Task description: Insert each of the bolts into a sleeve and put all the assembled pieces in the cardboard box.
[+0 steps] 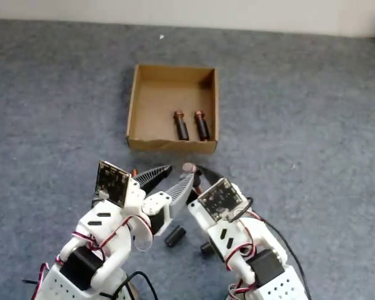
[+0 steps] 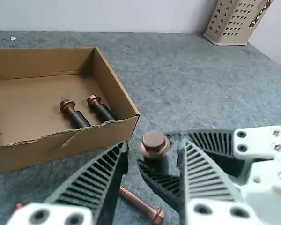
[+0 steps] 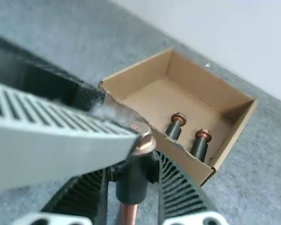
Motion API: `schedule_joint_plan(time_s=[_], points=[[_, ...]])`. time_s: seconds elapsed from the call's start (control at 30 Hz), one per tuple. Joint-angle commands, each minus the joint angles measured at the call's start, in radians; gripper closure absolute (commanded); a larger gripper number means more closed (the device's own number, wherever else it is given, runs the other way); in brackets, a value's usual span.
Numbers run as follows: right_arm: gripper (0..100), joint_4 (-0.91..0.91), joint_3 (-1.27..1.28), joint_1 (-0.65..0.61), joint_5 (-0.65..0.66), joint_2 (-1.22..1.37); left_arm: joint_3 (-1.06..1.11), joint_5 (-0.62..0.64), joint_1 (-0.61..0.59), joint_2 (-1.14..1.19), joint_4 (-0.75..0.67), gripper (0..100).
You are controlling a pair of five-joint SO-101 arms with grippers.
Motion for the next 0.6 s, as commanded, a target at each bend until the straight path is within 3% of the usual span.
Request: schedule_joint_plan(time_s=[0.0, 0.13, 0.3, 0.57], points=[[99.3, -0.036, 0.022, 0.018, 0.005, -0.019, -0.056, -0.041, 0.007, -0.012, 0.003, 81], [99.3, -0.035, 0.025, 0.019, 0.005, -0.019, -0.05, -0.133, -0.031, -0.012, 0.002, 81], [99.3, -0.031, 0.025, 0.093, 0.005, -0.019, -0.044, -0.146, -0.205, -0.012, 0.002, 81], [99.3, -0.027, 0.025, 0.12, 0.005, -0.019, 0.076, -0.146, -0.389, -0.012, 0.002, 99]])
